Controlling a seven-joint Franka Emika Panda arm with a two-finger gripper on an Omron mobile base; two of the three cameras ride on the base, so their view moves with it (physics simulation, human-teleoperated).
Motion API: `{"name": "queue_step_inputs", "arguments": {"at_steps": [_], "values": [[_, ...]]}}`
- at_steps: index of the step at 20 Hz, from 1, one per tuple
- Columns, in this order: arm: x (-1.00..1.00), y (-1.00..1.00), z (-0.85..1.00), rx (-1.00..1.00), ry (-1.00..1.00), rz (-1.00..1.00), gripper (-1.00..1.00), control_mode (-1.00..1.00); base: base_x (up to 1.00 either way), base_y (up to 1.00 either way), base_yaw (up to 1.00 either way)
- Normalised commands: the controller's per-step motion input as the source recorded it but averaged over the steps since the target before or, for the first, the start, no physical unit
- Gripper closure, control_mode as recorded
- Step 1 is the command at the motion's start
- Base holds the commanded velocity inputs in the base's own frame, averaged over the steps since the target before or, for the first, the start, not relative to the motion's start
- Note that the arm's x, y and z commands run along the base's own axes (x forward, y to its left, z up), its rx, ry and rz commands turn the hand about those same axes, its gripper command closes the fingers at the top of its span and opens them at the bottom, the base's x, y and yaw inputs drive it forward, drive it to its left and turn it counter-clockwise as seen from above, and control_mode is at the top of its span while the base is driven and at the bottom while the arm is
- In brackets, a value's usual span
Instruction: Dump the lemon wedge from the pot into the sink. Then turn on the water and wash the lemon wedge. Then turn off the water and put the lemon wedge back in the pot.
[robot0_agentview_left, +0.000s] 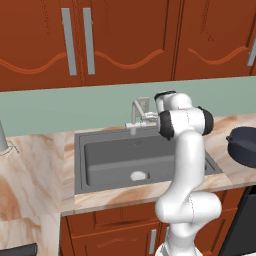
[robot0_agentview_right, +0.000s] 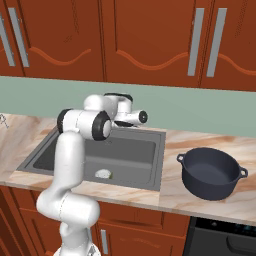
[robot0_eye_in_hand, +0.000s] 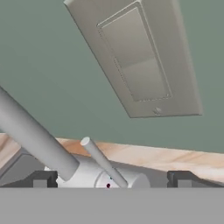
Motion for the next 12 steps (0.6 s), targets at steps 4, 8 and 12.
{"name": "queue_step_inputs", "arguments": {"at_steps": [4,8,12], "values": [[0.18,0.0,-0.09,0.0,0.0,0.0,-1.0,-1.0,0.0,0.0,0.0],[0.25,0.0,-0.1,0.0,0.0,0.0,-1.0,-1.0,0.0,0.0,0.0],[0.27,0.0,-0.17,0.0,-0.01,0.0,-1.0,-1.0,0.0,0.0,0.0]]}}
